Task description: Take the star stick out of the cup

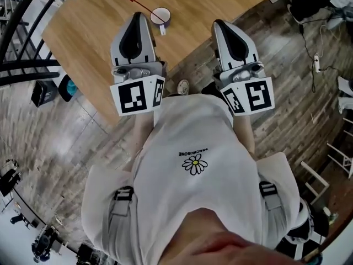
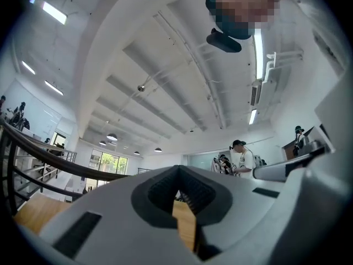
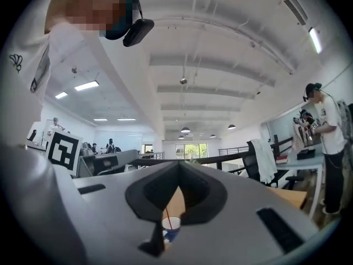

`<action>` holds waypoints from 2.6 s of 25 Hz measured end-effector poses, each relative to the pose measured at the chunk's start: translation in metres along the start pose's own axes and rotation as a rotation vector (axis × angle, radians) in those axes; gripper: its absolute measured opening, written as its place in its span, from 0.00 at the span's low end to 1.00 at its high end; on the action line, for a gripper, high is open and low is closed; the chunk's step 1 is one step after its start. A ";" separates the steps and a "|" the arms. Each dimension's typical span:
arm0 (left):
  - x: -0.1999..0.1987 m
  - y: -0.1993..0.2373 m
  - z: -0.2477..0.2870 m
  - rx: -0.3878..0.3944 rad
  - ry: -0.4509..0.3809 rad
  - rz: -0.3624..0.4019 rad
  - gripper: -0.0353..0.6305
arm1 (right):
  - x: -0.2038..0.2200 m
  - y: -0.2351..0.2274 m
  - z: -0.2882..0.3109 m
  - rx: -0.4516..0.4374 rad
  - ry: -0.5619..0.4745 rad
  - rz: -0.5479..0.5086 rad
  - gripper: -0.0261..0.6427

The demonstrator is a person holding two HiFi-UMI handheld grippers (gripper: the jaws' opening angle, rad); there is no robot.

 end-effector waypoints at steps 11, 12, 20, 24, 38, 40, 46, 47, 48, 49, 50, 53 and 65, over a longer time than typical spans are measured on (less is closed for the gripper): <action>-0.006 -0.014 0.010 -0.142 0.055 0.058 0.08 | 0.001 -0.032 0.042 -0.108 0.014 -0.024 0.05; -0.007 -0.015 0.011 -0.160 0.056 0.064 0.08 | 0.001 -0.032 0.046 -0.125 0.018 -0.025 0.05; -0.001 -0.022 0.019 -0.249 0.075 0.048 0.08 | 0.004 -0.045 0.058 -0.206 0.054 -0.006 0.05; 0.012 -0.019 0.036 -0.220 0.098 -0.007 0.19 | 0.004 -0.054 0.061 -0.210 0.067 0.006 0.05; 0.176 0.022 0.071 -0.212 0.453 -0.427 0.41 | 0.005 -0.078 0.054 -0.164 0.103 -0.002 0.05; 0.194 0.025 0.073 -0.209 0.491 -0.488 0.39 | 0.005 -0.080 0.054 -0.157 0.112 -0.006 0.05; 0.227 0.029 0.078 -0.190 0.522 -0.629 0.32 | 0.006 -0.083 0.049 -0.150 0.133 -0.026 0.05; 0.228 0.030 0.079 -0.183 0.523 -0.628 0.31 | 0.007 -0.083 0.049 -0.148 0.137 -0.029 0.05; 0.229 0.031 0.080 -0.177 0.523 -0.626 0.29 | 0.007 -0.083 0.048 -0.147 0.140 -0.031 0.05; 0.230 0.031 0.081 -0.170 0.523 -0.626 0.26 | 0.008 -0.084 0.048 -0.146 0.142 -0.032 0.05; 0.231 0.031 0.081 -0.163 0.521 -0.629 0.21 | 0.008 -0.084 0.048 -0.146 0.143 -0.034 0.05; 0.234 0.030 0.083 -0.162 0.521 -0.628 0.11 | 0.008 -0.086 0.047 -0.140 0.146 -0.040 0.05; 0.228 0.031 0.085 -0.163 0.514 -0.616 0.08 | 0.008 -0.085 0.048 -0.161 0.153 -0.042 0.05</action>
Point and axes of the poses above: the fingertips, and each gripper's own axes: z forward along the fingers, y to its left, x out of its underside, the point moved 10 cm from there along -z, backward along the fingers, and after that the axes turned 12 degrees about z, right-handed, at the moved point
